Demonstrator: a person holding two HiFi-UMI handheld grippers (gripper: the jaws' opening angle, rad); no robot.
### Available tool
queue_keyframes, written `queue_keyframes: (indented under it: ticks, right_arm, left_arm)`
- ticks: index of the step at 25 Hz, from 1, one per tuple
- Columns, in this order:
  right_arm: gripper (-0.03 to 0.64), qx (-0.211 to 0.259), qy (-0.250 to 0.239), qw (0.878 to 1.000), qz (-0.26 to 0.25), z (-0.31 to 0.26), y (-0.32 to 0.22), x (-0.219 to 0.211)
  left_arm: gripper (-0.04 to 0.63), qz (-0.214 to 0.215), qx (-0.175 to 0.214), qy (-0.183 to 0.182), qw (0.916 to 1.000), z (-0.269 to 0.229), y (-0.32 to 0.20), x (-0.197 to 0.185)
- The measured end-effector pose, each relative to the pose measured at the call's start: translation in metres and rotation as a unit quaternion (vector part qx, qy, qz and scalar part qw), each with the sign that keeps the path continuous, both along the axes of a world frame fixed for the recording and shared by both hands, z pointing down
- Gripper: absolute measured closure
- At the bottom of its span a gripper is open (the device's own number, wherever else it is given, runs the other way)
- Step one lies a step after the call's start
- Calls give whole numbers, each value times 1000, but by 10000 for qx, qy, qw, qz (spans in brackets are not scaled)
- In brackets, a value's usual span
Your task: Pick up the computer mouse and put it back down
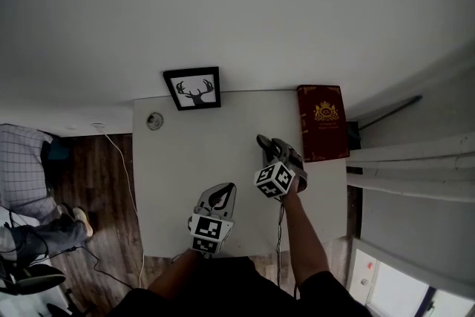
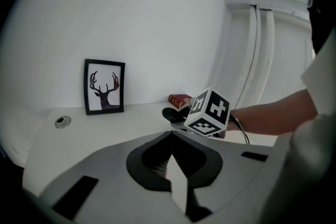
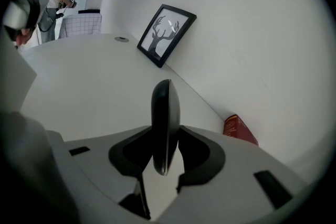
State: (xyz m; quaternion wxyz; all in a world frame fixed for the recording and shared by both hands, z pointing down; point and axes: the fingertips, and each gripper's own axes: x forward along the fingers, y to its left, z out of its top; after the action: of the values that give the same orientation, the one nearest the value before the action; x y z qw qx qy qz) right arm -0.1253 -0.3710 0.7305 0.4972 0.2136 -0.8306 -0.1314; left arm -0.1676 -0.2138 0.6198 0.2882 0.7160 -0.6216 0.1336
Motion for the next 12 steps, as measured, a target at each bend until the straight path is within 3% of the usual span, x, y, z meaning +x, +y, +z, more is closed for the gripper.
queue_keyframes:
  ticks: [12]
  right_arm:
    - [476, 172, 193, 9997, -14, 10, -7, -4]
  left_arm:
    - [595, -18, -112, 2, 9999, 17, -1, 0]
